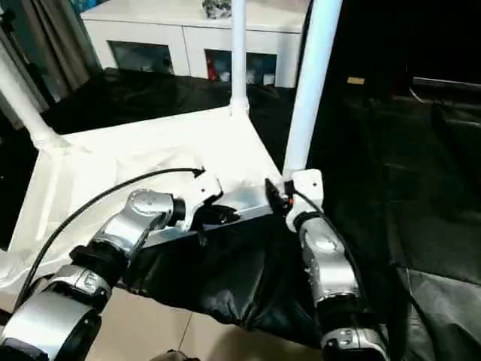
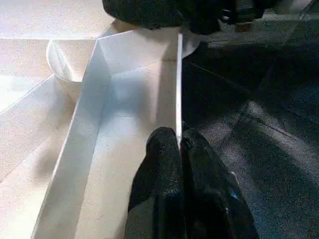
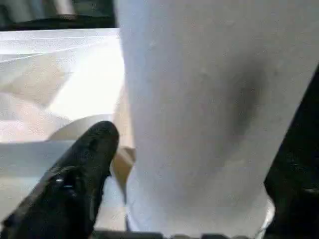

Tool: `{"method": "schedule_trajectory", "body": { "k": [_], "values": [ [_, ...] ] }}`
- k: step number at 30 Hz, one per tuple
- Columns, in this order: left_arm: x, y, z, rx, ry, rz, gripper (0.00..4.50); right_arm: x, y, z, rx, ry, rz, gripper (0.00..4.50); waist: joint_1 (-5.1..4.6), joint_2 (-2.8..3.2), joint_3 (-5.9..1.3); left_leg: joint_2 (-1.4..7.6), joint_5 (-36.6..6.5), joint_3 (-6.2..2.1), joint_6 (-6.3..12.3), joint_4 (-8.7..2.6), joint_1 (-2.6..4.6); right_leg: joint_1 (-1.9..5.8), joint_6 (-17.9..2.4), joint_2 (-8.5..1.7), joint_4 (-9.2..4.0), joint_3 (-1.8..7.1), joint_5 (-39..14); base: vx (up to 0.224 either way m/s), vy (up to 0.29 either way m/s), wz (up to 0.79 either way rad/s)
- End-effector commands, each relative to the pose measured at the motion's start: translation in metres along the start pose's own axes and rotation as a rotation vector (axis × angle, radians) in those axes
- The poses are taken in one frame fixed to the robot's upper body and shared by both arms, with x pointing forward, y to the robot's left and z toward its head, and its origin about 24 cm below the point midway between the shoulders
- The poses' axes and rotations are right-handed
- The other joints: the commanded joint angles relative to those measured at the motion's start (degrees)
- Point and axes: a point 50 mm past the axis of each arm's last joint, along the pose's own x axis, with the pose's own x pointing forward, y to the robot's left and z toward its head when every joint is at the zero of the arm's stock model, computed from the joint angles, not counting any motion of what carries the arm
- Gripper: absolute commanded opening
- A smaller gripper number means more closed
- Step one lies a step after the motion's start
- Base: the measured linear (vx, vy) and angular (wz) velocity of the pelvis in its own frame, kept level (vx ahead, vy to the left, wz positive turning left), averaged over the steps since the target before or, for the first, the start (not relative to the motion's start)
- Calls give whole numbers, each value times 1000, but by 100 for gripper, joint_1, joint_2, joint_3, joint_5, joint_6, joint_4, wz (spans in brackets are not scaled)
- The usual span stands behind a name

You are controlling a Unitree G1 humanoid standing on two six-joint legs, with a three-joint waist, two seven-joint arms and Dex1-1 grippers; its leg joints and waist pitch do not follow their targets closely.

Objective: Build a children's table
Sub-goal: Rotate leg to tighten

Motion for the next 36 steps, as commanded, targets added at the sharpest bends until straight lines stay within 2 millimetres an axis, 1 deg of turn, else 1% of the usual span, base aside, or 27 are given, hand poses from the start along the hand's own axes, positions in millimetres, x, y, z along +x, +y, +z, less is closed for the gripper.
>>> {"method": "schedule_trajectory", "body": {
  "k": [1,3,4,5,7,8,10,11,12,13,14,15,16,17,18,19,21,23,24,25,27,29,31,33,34,35,36],
  "values": [
    [9,-10,16,31,-109,-69,0,6,35,4,-24,-18,264,409,-18,-157,-341,405,-797,-223,616,-392,69,302,-1148,-497,-436,336,-833,0,0,0],
    [3,-9,13,39,-105,-104,0,1,30,4,-34,-5,337,409,-28,-154,-349,407,-671,-219,688,-377,55,297,-1185,-488,-418,331,-693,0,0,0],
    [-4,-8,10,51,-99,-143,0,-6,24,5,-43,12,431,409,-10,-171,-349,399,-651,-212,758,-367,53,319,-1206,-479,-412,316,-659,0,0,0],
    [-7,-8,9,55,-97,-158,0,-9,23,5,-45,19,466,409,6,-165,-350,407,-608,-202,847,-346,40,313,-1211,-469,-398,318,-573,0,0,0],
    [-13,-8,6,58,-90,-191,0,-15,19,5,-56,40,533,409,7,-162,-357,420,-557,-203,917,-342,38,297,-1247,-466,-381,310,-515,0,0,0],
    [-19,-8,3,68,-79,-233,0,-22,15,5,-79,70,614,409,14,-159,-354,423,-591,-203,906,-342,42,288,-1267,-466,-390,302,-583,0,0,0],
    [-22,-8,2,70,-72,-255,0,-25,14,5,-92,83,651,409,31,-160,-344,443,-694,-205,857,-351,52,284,-1259,-477,-402,311,-749,0,0,0],
    [-26,-8,-1,75,-60,-290,0,-30,12,4,-109,104,713,409,30,-159,-341,441,-744,-204,818,-358,59,274,-1258,-468,-411,310,-835,0,0,0],
    [-28,-9,-1,79,-55,-303,0,-32,11,4,-116,113,737,409,37,-158,-341,439,-772,-202,803,-357,61,273,-1255,-472,-417,311,-884,0,0,0],
    [-31,-9,-3,86,-46,-324,0,-35,11,4,-120,128,772,409,47,-180,-335,448,-806,-204,768,-367,66,273,-1246,-474,-424,316,-946,0,0,0],
    [-33,-10,-4,88,-40,-346,0,-38,10,4,-126,140,803,409,54,-168,-336,461,-815,-213,736,-375,65,268,-1251,-480,-414,321,-950,0,0,0],
    [-35,-11,-5,88,-34,-367,0,-40,10,4,-133,148,827,409,55,-172,-337,459,-820,-213,719,-377,69,274,-1252,-476,-414,318,-947,0,0,0],
    [-35,-11,-5,88,-34,-367,0,-40,10,4,-133,148,827,409,55,-163,-335,463,-825,-211,715,-379,69,262,-1269,-477,-408,323,-925,0,0,0],
    [-36,-12,-6,87,-30,-380,0,-41,10,4,-137,152,843,409,49,-174,-334,463,-844,-212,690,-382,68,265,-1293,-478,-407,322,-904,0,0,0],
    [-37,-13,-6,91,-27,-394,0,-44,11,4,-133,174,883,384,51,-178,-333,458,-845,-209,681,-380,70,265,-1300,-481,-412,323,-908,0,0,0],
    [-37,-13,-6,91,-27,-394,0,-44,11,4,-133,174,883,374,61,-177,-336,457,-818,-212,678,-380,71,274,-1308,-482,-405,323,-893,0,0,0],
    [-39,-14,-7,92,-24,-415,0,-46,13,3,-143,199,932,370,64,-178,-333,457,-783,-208,687,-378,73,264,-1322,-475,-403,326,-834,0,0,0],
    [-40,-14,-7,93,-22,-425,0,-47,14,3,-143,201,945,342,78,-181,-330,459,-801,-207,673,-380,75,261,-1317,-485,-406,327,-891,0,0,0],
    [-40,-14,-7,93,-21,-427,0,-47,15,3,-142,200,946,342,79,-183,-330,458,-804,-208,665,-380,72,263,-1309,-485,-408,326,-913,0,0,0],
    [-41,-14,-7,94,-19,-430,0,-47,16,3,-141,198,947,324,80,-182,-329,461,-821,-211,636,-384,78,261,-1296,-488,-414,328,-963,0,0,0],
    [-42,-14,-8,94,-16,-432,0,-48,18,3,-131,196,955,305,77,-181,-329,460,-832,-211,610,-386,80,259,-1291,-482,-414,329,-965,0,0,0],
    [-42,-14,-9,88,-16,-422,0,-48,21,2,-112,192,948,297,81,-164,-335,466,-806,-217,605,-387,81,262,-1301,-484,-400,330,-894,0,0,0],
    [-42,-14,-9,85,-17,-412,0,-48,21,1,-106,189,935,282,79,-174,-336,462,-774,-214,619,-385,79,262,-1307,-479,-395,331,-813,0,0,0],
    [-35,-9,-8,66,-11,-310,0,-41,22,-4,-81,180,798,278,74,-168,-329,460,-818,-215,591,-391,78,251,-1306,-484,-405,331,-866,0,0,0],
    [-34,-8,-8,63,-9,-293,0,-40,22,-5,-80,181,776,277,68,-171,-328,459,-836,-217,551,-395,79,247,-1290,-484,-413,330,-920,0,0,0],
    [-28,-4,-6,52,-5,-216,0,-32,20,-9,-83,178,650,276,36,-174,-306,450,-997,-222,413,-413,97,230,-1228,-499,-461,337,-1243,0,0,0],
    [-20,0,-2,31,-19,-137,0,-22,19,-13,-76,169,486,275,23,-168,-291,443,-1088,-224,349,-429,117,218,-1203,-493,-488,332,-1420,0,0,0]
  ]
}}
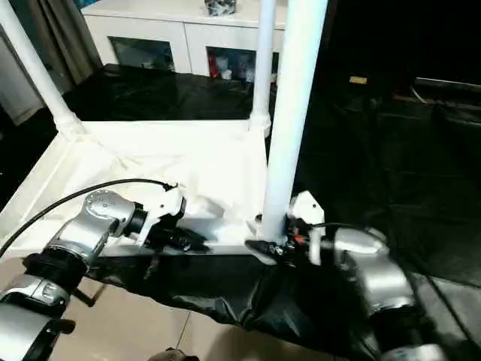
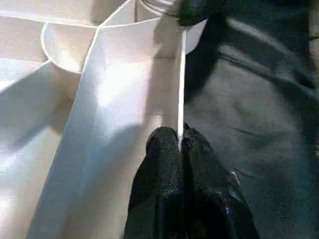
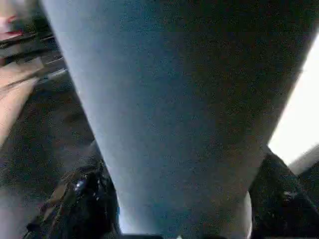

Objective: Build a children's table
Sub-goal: Rotate leg to tighten

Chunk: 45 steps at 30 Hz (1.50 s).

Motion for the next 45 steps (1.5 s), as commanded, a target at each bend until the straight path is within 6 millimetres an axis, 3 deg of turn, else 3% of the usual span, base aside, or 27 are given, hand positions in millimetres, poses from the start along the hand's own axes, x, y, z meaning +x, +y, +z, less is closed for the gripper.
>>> {"method": "schedule_trajectory", "body": {
  "k": [1,2,5,6,8,9,12,14,16,17,20,25,29,30,34,35,38,39,43,45],
  "values": [
    [24,7,24,5,-69,106,0,26,5,-9,35,28,-149,275,-53,-120,-282,415,-1290,-232,167,-454,134,206,-1134,-508,-549,338,-1806,0,0,0],
    [29,9,27,-10,-85,142,0,31,4,-10,60,16,-216,275,-81,-116,-289,414,-1410,-247,35,-472,149,220,-1045,-511,-568,336,-2035,0,0,0],
    [42,9,34,-24,-103,199,0,42,4,-11,114,-5,-339,274,-106,-133,-271,415,-1571,-250,35,-490,178,202,-994,-508,-599,360,-2040,0,0,0],
    [48,9,37,-30,-114,219,0,47,5,-11,126,-8,-375,274,-111,-110,-267,421,-1610,-242,28,-489,187,184,-996,-514,-603,375,-2056,0,0,0],
    [64,5,46,-53,-148,259,0,61,7,-9,170,-18,-493,274,-150,-110,-218,401,-1941,-256,-57,-517,232,177,-910,-517,-669,359,-2534,0,0,0],
    [67,6,47,-51,-146,276,0,64,7,-8,175,-21,-523,274,-167,-118,-228,396,-2001,-279,-90,-525,234,198,-835,-526,-678,357,-2685,0,0,0],
    [74,4,51,-40,-157,290,0,73,10,-2,149,-53,-554,274,-166,-117,-255,394,-1818,-270,-28,-535,218,213,-804,-518,-665,378,-2392,0,0,0],
    [75,3,52,-31,-155,285,0,74,9,0,137,-67,-561,344,-159,-104,-274,397,-1587,-258,84,-533,182,235,-862,-518,-629,383,-1993,0,0,0],
    [73,3,51,-13,-151,278,0,73,7,4,130,-95,-564,346,-163,-98,-276,395,-1523,-255,146,-530,158,252,-914,-517,-607,379,-1845,0,0,0],
    [70,3,49,-6,-149,270,0,71,6,5,125,-109,-550,356,-172,-102,-286,394,-1449,-263,188,-529,129,284,-924,-519,-587,373,-1749,0,0,0],
    [61,4,43,23,-138,255,0,64,2,9,95,-138,-490,393,-166,-115,-299,386,-1342,-243,320,-503,133,286,-988,-512,-575,375,-1570,0,0,0],
    [41,4,32,66,-128,180,0,43,-3,10,-8,-107,-271,393,-129,-129,-317,393,-986,-231,583,-459,84,331,-1063,-506,-520,360,-1145,0,0,0],
    [28,1,27,83,-134,89,0,27,-3,9,-43,-69,-93,393,-108,-147,-329,406,-771,-208,744,-425,80,335,-1241,-486,-470,337,-865,0,0,0],
    [26,0,26,86,-132,73,0,24,-2,9,-50,-59,-61,393,-97,-128,-321,419,-810,-194,779,-421,78,308,-1245,-481,-472,345,-888,0,0,0],
    [15,-2,20,93,-109,3,0,12,-2,6,-106,2,53,393,-89,-133,-335,435,-849,-204,716,-427,88,295,-1292,-483,-451,341,-889,0,0,0],
    [7,-3,16,101,-89,-44,0,6,-1,6,-103,26,142,393,-83,-144,-342,434,-810,-204,743,-417,79,303,-1315,-480,-434,338,-797,0,0,0],
    [3,-4,15,102,-84,-69,0,3,2,7,-95,37,195,393,-75,-147,-364,445,-592,-208,863,-382,44,293,-1413,-484,-369,340,-383,0,0,0],
    [2,-4,14,104,-81,-77,0,3,3,8,-94,44,218,367,-71,-153,-362,439,-578,-206,879,-374,35,293,-1428,-488,-366,339,-348,0,0,0],
    [-3,-5,13,105,-72,-110,0,0,6,8,-95,67,293,355,-31,-149,-336,445,-735,-199,793,-382,54,265,-1410,-486,-403,336,-702,0,0,0],
    [-4,-5,13,107,-70,-119,0,1,7,9,-89,65,301,317,-21,-151,-331,453,-820,-204,694,-396,66,260,-1390,-488,-408,343,-823,0,0,0]
  ]
}}
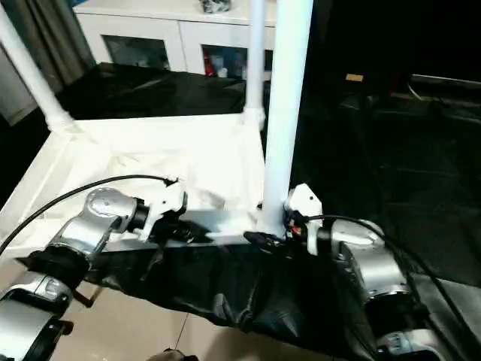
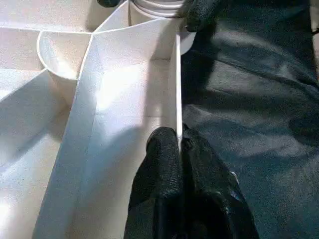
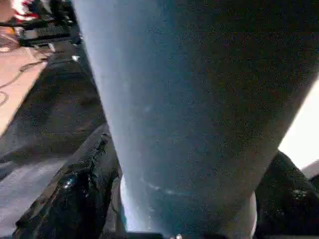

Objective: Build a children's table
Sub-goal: Rotate leg to tighten

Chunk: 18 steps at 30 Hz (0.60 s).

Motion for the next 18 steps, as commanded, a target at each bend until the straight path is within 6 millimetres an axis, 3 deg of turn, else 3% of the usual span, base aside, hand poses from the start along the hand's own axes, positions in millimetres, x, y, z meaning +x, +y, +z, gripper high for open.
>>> {"method": "schedule_trajectory", "body": {
  "k": [1,7,10,12,14,18],
  "values": [
    [5,-1,13,51,-58,-42,0,10,9,1,-1,6,76,314,20,-145,-346,459,-837,-205,645,-377,98,279,-1409,-486,-401,337,-806,0,0,0],
    [6,0,13,35,-66,-27,0,14,13,0,36,-15,58,281,57,-142,-365,455,-700,-202,651,-359,97,283,-1439,-494,-365,344,-537,0,0,0],
    [14,8,14,9,-53,101,0,23,5,-5,50,-30,-162,278,27,-139,-347,455,-785,-208,512,-382,109,250,-1391,-490,-394,350,-708,0,0,0],
    [24,14,15,-4,-21,197,0,32,-4,-9,82,-33,-371,277,-17,-149,-317,432,-1105,-222,253,-423,145,249,-1271,-506,-481,348,-1341,0,0,0],
    [35,17,20,-26,-38,255,0,39,-7,-11,110,-40,-495,277,-48,-145,-298,434,-1255,-237,109,-453,157,246,-1188,-510,-514,356,-1642,0,0,0],
    [60,18,34,-43,-72,327,0,56,-8,-14,186,-40,-725,275,-79,-125,-266,428,-1572,-229,-19,-483,224,205,-1064,-510,-589,384,-1934,0,0,0]
  ]
}}
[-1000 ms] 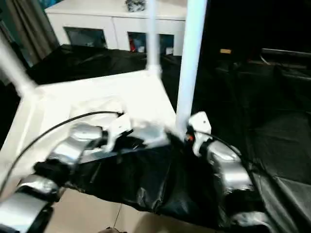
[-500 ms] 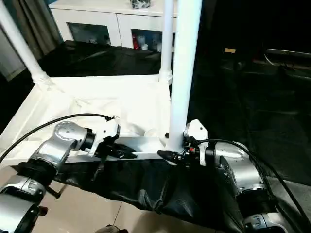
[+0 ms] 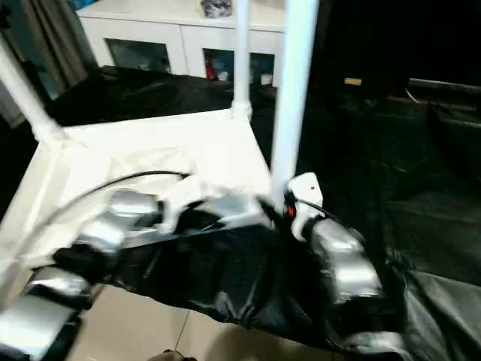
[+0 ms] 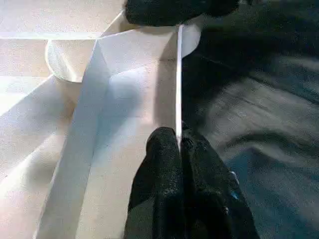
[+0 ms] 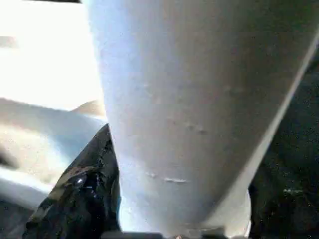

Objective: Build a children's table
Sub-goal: Rotate leg to tighten

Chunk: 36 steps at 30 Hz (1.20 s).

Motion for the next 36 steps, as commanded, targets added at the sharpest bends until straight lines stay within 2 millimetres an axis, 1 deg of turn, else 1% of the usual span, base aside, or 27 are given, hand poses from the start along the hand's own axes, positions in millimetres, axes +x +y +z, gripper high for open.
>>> {"method": "schedule_trajectory", "body": {
  "k": [1,2,3,4,6,7,8,9,10,11,12,13,14,15,16,18,19,20,22,23,24,25,27,29,31,34,36],
  "values": [
    [21,-6,18,-6,-66,47,0,12,26,-11,23,58,-9,275,-43,-110,-256,439,-1624,-240,-6,-503,169,132,-1029,-512,-586,375,-2019,0,0,0],
    [26,-7,21,-14,-76,69,0,15,28,-11,50,55,-56,275,-49,-111,-257,439,-1677,-246,-27,-508,172,139,-1009,-511,-590,373,-2066,0,0,0],
    [34,-9,26,-19,-87,101,0,19,36,-9,62,39,-103,275,-50,-88,-255,434,-1745,-255,-67,-518,188,136,-972,-511,-598,375,-2107,0,0,0],
    [34,-9,26,-19,-87,101,0,19,36,-9,62,39,-103,275,-59,-103,-256,432,-1793,-256,-88,-531,192,144,-942,-509,-606,381,-2098,0,0,0],
    [39,-11,29,-15,-93,112,0,22,41,-6,42,14,-114,345,-49,-102,-281,426,-1660,-255,-39,-527,175,166,-930,-512,-581,397,-1856,0,0,0],
    [40,-12,30,-11,-97,107,0,23,42,-4,35,-3,-126,345,-51,-104,-279,421,-1568,-253,20,-530,152,177,-955,-502,-563,399,-1679,0,0,0],
    [40,-13,30,-10,-100,103,0,24,42,-2,50,-22,-129,345,-50,-77,-290,420,-1514,-253,34,-524,144,184,-972,-501,-545,400,-1578,0,0,0],
    [39,-12,30,-9,-102,104,0,23,41,0,56,-38,-132,345,-65,-91,-303,415,-1411,-255,93,-518,114,211,-1006,-507,-519,397,-1375,0,0,0],
    [38,-12,29,-10,-102,106,0,23,39,1,61,-46,-134,368,-85,-95,-308,410,-1313,-253,168,-508,96,227,-1046,-503,-504,390,-1199,0,0,0],
    [35,-11,28,-8,-112,98,0,22,37,2,73,-60,-111,368,-91,-102,-311,402,-1235,-245,252,-496,91,236,-1082,-502,-498,386,-1106,0,0,0],
    [33,-11,28,-8,-116,94,0,21,36,4,79,-70,-98,391,-91,-98,-310,403,-1203,-242,282,-491,91,233,-1097,-502,-498,386,-1095,0,0,0],
    [29,-10,26,-9,-123,79,0,19,33,6,68,-81,-66,392,-90,-105,-313,403,-1146,-235,344,-480,87,239,-1123,-507,-497,387,-1056,0,0,0],
    [24,-9,22,-9,-128,60,0,17,31,8,56,-94,-11,396,-76,-110,-317,393,-1130,-231,432,-462,70,267,-1138,-511,-493,379,-1057,0,0,0],
    [22,-9,21,-9,-128,50,0,15,29,9,47,-99,20,396,-73,-104,-320,401,-1085,-229,455,-458,72,259,-1148,-511,-490,382,-1016,0,0,0],
    [16,-9,17,10,-122,16,0,12,25,10,10,-97,72,396,-79,-124,-320,402,-990,-235,504,-457,54,271,-1173,-502,-472,372,-943,0,0,0],
    [13,-9,15,16,-121,-9,0,10,22,10,-8,-91,111,396,-92,-118,-334,403,-854,-232,588,-434,41,281,-1230,-501,-444,366,-741,0,0,0],
    [6,-9,13,22,-125,-50,0,5,18,11,-43,-81,177,396,-100,-121,-330,399,-807,-224,641,-426,39,274,-1270,-499,-442,363,-695,0,0,0],
    [6,-9,13,23,-125,-50,0,5,18,11,-44,-81,178,396,-93,-129,-323,398,-824,-216,674,-419,40,275,-1286,-494,-451,354,-772,0,0,0],
    [-2,-8,10,25,-126,-100,0,0,12,11,-78,-66,256,396,-65,-113,-318,419,-865,-206,671,-421,60,258,-1313,-484,-454,350,-869,0,0,0],
    [-9,-8,7,33,-115,-137,0,-5,8,12,-99,-54,326,396,-42,-127,-320,428,-875,-201,674,-419,55,259,-1307,-477,-438,350,-896,0,0,0],
    [-13,-7,5,39,-106,-159,0,-9,5,13,-117,-46,375,396,-27,-114,-321,440,-893,-201,674,-417,55,255,-1309,-480,-429,353,-872,0,0,0],
    [-17,-6,4,44,-98,-178,0,-12,3,13,-132,-34,417,396,-22,-117,-323,444,-913,-207,676,-421,58,257,-1311,-477,-425,348,-872,0,0,0],
    [-21,-6,2,46,-89,-200,0,-16,2,13,-154,-17,478,396,-21,-109,-347,454,-811,-208,704,-408,62,241,-1355,-463,-383,346,-636,0,0,0],
    [-26,-6,0,54,-76,-233,0,-21,1,14,-179,7,565,396,-23,-125,-365,450,-588,-204,804,-370,27,239,-1476,-474,-327,343,-201,0,0,0],
    [-30,-6,-1,58,-69,-255,0,-26,2,14,-193,24,633,396,-2,-128,-374,440,-518,-201,886,-344,9,248,-1511,-481,-311,337,-103,0,0,0],
    [-35,-6,-2,59,-66,-286,0,-30,4,15,-199,49,721,396,22,-131,-371,439,-490,-197,975,-324,-1,235,-1531,-474,-306,331,-101,0,0,0],
    [-39,-8,-4,63,-50,-331,0,-32,6,15,-225,80,794,396,43,-121,-365,447,-585,-197,931,-325,4,223,-1518,-478,-320,329,-290,0,0,0]
  ]
}}
